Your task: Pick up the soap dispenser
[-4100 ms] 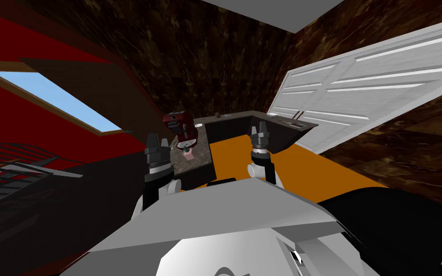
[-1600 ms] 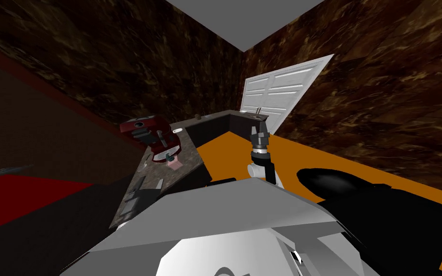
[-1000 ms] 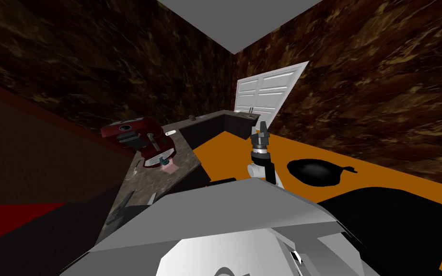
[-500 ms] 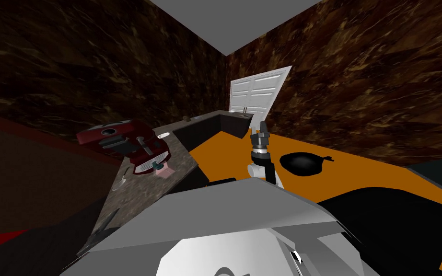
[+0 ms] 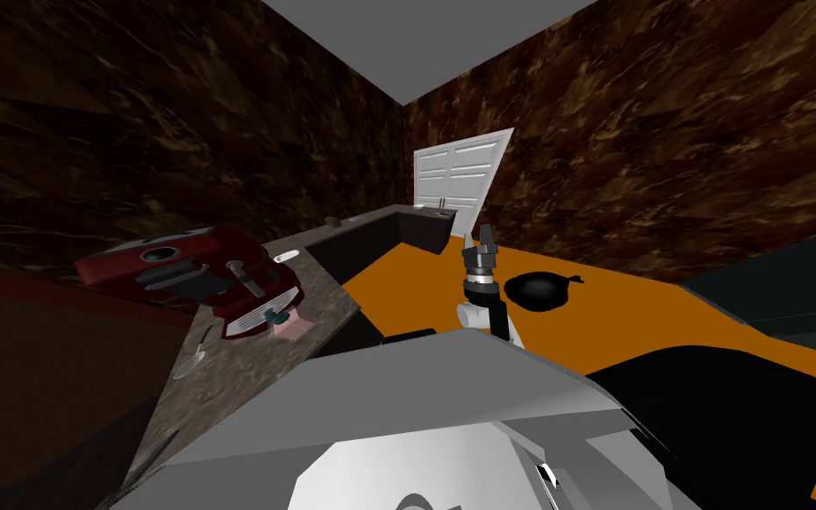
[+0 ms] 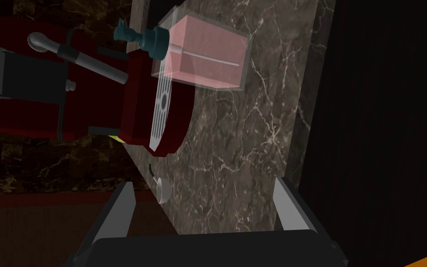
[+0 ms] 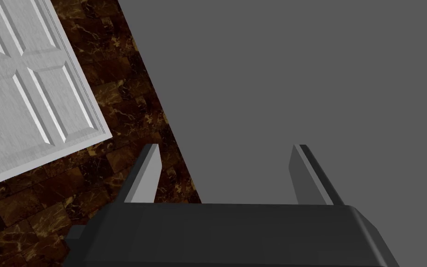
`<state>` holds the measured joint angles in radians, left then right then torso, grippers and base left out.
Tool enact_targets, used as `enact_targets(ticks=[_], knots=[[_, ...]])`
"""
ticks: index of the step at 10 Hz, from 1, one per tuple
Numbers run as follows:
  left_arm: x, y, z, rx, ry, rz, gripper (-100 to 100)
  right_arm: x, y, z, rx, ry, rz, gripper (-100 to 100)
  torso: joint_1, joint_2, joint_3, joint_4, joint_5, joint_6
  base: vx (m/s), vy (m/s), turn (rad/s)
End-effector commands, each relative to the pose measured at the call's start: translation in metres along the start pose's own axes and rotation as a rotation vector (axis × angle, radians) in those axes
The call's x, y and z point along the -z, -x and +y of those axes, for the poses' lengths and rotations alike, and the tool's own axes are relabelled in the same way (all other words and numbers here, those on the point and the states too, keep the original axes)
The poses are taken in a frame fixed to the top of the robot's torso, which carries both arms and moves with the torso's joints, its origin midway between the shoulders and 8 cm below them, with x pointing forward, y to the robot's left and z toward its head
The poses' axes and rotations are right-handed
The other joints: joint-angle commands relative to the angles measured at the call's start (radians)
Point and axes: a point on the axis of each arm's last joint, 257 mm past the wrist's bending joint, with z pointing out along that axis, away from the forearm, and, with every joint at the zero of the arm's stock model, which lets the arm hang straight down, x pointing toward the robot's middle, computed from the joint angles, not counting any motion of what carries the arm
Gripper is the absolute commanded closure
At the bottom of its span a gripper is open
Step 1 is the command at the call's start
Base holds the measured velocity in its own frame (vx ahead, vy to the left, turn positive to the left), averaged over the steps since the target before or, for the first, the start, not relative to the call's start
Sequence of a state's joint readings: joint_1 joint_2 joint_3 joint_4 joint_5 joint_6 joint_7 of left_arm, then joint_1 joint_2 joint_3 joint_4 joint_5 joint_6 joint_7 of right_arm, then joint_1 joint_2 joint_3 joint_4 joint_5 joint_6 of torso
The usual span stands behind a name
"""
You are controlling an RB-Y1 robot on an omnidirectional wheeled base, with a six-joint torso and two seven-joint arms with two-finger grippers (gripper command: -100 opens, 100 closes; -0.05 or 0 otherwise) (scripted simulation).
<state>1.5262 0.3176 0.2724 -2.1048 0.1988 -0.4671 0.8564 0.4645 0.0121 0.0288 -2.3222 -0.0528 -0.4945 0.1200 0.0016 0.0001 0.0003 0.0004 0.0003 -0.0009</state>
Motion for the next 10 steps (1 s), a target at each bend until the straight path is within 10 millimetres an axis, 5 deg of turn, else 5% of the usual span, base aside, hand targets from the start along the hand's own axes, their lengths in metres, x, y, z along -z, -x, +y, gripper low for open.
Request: enact_targets(ticks=[1,8,10], knots=[[0.003,0.005,0.0,0.022,0.012,-0.013,-100,0.0,0.0,0.0,0.0,0.0,0.0,0,0.0,0.0,0.0,0.0,0.0,0.0,-0.008,0.005,0.061],[0.07,0.086,0.001,0.1,0.164,-0.215,-100,0.0,0.0,0.0,0.0,0.0,0.0,0,-0.001,-0.002,-0.001,0.0,0.0,0.0,0.0,-0.012,-0.229],[0.073,0.087,0.001,0.128,0.165,-0.223,-100,0.0,0.0,0.0,0.0,0.0,0.0,0,-0.001,-0.002,-0.001,0.0,0.0,0.0,0.007,-0.009,-0.057]])
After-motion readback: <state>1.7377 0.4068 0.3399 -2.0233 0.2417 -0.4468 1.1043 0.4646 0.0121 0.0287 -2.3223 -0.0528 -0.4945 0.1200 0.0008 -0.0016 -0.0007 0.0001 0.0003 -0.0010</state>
